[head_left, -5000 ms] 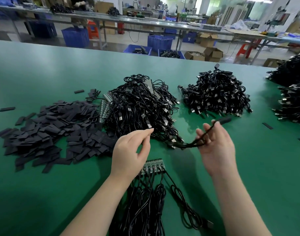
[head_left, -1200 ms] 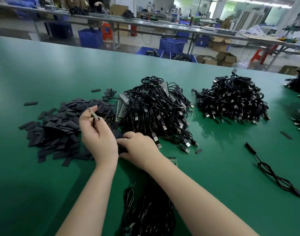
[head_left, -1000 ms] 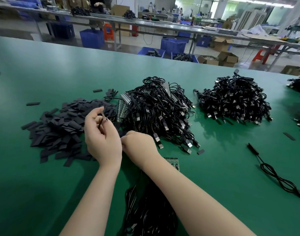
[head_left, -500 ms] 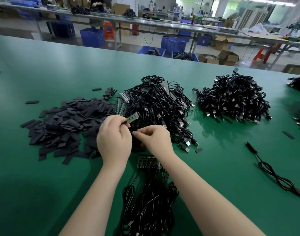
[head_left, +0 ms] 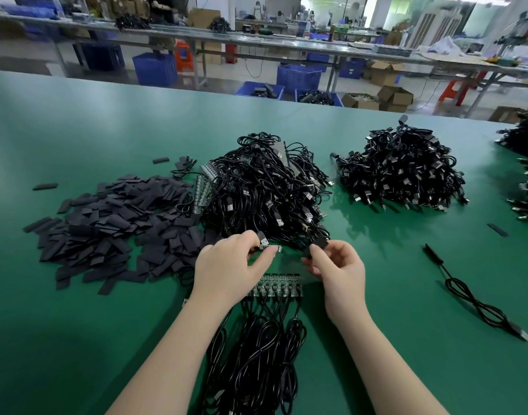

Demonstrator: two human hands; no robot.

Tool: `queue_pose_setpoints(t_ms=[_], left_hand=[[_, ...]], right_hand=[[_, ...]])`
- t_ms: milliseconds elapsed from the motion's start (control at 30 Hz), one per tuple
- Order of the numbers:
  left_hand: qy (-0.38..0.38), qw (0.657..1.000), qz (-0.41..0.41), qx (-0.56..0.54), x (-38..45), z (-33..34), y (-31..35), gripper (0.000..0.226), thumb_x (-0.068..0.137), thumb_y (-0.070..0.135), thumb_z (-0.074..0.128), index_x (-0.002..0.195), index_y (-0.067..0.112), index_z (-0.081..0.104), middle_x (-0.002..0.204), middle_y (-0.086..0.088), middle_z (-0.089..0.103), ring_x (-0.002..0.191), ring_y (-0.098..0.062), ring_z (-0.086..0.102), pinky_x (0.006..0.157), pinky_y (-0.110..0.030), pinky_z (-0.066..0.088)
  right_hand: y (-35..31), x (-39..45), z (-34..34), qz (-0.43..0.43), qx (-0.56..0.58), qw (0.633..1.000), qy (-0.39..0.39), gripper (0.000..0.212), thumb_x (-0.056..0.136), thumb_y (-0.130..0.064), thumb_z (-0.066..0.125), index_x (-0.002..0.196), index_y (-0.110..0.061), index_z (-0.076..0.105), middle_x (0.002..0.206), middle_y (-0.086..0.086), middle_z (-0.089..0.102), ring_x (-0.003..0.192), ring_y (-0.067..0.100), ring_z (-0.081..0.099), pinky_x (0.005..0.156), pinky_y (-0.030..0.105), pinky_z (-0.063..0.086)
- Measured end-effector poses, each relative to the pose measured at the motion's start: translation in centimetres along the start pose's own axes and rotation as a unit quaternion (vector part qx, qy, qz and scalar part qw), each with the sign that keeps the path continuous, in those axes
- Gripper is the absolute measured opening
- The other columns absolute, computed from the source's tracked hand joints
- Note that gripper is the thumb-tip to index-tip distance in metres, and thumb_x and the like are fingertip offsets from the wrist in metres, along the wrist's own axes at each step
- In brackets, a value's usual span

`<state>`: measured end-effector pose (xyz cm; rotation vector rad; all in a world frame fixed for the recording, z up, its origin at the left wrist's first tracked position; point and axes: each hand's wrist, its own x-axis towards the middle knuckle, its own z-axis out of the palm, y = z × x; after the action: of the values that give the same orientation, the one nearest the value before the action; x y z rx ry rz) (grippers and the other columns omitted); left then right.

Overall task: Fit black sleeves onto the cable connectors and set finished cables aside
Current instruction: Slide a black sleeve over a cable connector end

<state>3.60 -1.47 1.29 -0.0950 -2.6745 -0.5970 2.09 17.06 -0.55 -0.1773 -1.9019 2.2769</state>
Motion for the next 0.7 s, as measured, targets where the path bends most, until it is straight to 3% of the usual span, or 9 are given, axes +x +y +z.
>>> queue_pose_setpoints(t_ms=[100, 200, 300, 433, 567, 700], left_hand=[[-0.038, 0.999, 0.005, -0.005, -0.4, 0.1, 0.0, 0.031, 0.095, 0.058, 0.040, 0.092, 0.035, 0.060, 0.065, 0.012, 0.052, 0.062, -0.003, 0.051, 0.063, -0.029, 0.038], [-0.042, 0.998, 0.020, -0.038, -0.6, 0.0, 0.2, 0.024, 0.097, 0.049, 0.046, 0.102, 0.036, 0.066, 0.085, 0.015, 0.063, 0.072, -0.003, 0.057, 0.077, -0.031, 0.045], [-0.036, 0.996, 0.042, -0.064, -0.7, 0.1, 0.8, 0.019, 0.098, 0.036, 0.052, 0.106, 0.031, 0.068, 0.099, 0.016, 0.064, 0.079, -0.004, 0.060, 0.080, -0.031, 0.045], [-0.029, 0.996, 0.044, -0.066, -0.8, 0.2, 1.4, 0.019, 0.098, 0.026, 0.052, 0.112, 0.028, 0.065, 0.082, 0.021, 0.059, 0.063, 0.004, 0.048, 0.079, -0.028, 0.044], [-0.035, 0.995, 0.030, -0.094, -1.1, 0.3, 1.8, 0.023, 0.100, 0.021, 0.046, 0.115, 0.027, 0.062, 0.067, 0.012, 0.058, 0.056, -0.004, 0.049, 0.065, -0.027, 0.038], [-0.063, 0.989, 0.012, -0.131, -1.2, 0.5, 1.9, 0.025, 0.101, 0.030, 0.044, 0.119, 0.030, 0.061, 0.102, 0.012, 0.066, 0.081, -0.005, 0.060, 0.073, -0.031, 0.049]], right_hand=[[0.2, -0.2, -0.1, -0.018, 0.001, 0.999, -0.030, 0.025, 0.090, -0.002, 0.067, 0.104, -0.022, 0.072, 0.068, -0.001, 0.055, 0.061, 0.012, 0.064, 0.068, 0.022, 0.055], [0.3, -0.5, -0.2, -0.033, -0.011, 0.998, -0.052, 0.031, 0.091, -0.007, 0.068, 0.100, -0.035, 0.076, 0.070, -0.003, 0.060, 0.062, 0.008, 0.061, 0.066, 0.017, 0.053], [0.1, -0.4, -0.3, -0.029, -0.003, 0.999, -0.035, 0.026, 0.090, -0.008, 0.070, 0.098, -0.032, 0.077, 0.074, -0.004, 0.066, 0.066, 0.009, 0.065, 0.066, 0.017, 0.052], [0.2, -0.4, -0.4, -0.025, -0.007, 0.999, -0.038, 0.024, 0.089, -0.009, 0.071, 0.098, -0.031, 0.076, 0.072, -0.005, 0.069, 0.063, 0.009, 0.066, 0.063, 0.017, 0.052], [0.3, -0.5, -0.4, -0.023, -0.007, 0.999, -0.048, 0.023, 0.086, -0.009, 0.075, 0.096, -0.029, 0.077, 0.073, 0.005, 0.063, 0.061, 0.010, 0.062, 0.065, 0.018, 0.052], [0.0, -0.6, -0.4, -0.017, 0.002, 0.999, -0.051, 0.024, 0.084, -0.006, 0.077, 0.093, -0.028, 0.078, 0.076, 0.007, 0.065, 0.062, 0.011, 0.065, 0.065, 0.019, 0.053]])
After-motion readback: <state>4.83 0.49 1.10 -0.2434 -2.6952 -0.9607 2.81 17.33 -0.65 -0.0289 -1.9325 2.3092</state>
